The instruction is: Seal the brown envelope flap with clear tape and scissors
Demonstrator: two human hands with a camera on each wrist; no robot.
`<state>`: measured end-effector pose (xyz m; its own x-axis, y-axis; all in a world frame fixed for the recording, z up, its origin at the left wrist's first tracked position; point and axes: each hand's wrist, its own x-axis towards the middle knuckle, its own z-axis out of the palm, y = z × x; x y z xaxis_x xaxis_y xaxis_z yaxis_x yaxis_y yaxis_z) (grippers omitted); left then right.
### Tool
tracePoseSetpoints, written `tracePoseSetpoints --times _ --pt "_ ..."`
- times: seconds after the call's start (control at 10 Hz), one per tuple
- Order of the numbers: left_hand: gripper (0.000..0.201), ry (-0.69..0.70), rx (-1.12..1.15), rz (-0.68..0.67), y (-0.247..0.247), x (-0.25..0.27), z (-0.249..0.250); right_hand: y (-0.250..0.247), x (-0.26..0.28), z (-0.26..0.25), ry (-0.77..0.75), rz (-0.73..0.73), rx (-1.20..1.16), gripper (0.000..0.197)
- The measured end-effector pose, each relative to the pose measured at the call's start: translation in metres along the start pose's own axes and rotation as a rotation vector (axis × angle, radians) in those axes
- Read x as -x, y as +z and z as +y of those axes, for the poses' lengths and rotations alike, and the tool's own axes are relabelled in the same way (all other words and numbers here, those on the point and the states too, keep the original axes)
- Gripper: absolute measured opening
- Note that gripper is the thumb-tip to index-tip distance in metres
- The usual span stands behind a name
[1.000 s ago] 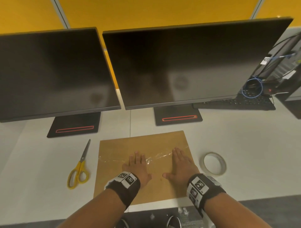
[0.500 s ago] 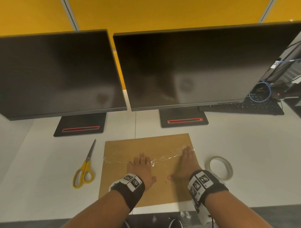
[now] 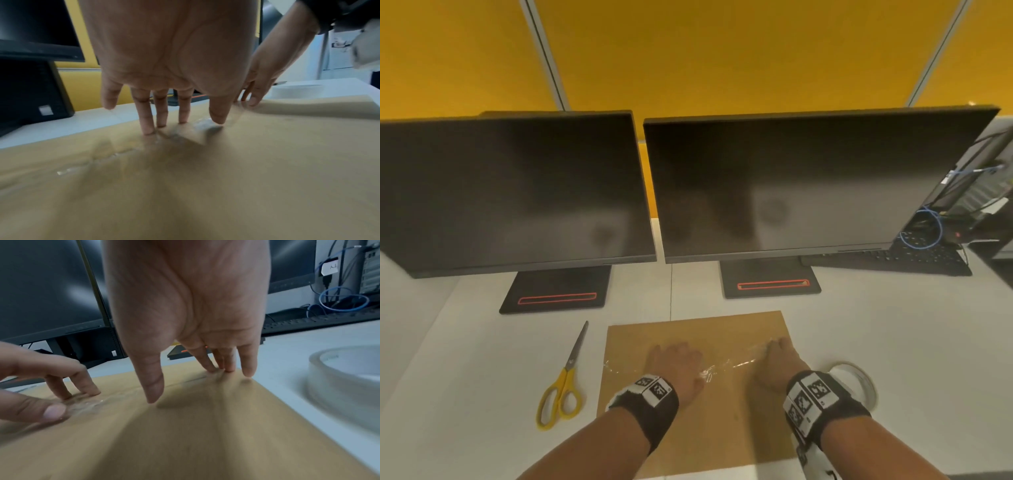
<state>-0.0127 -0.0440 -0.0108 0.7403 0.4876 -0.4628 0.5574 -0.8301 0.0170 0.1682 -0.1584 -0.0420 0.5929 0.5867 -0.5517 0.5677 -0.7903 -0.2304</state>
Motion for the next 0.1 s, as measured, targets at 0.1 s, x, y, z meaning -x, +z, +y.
tracePoseSetpoints --times 0.1 --pt "0.044 0.006 0.029 -0.086 -0.025 -0.0102 -0.0107 -0.0122 -0.0032 -0.0066 -0.004 -0.041 0.035 0.054"
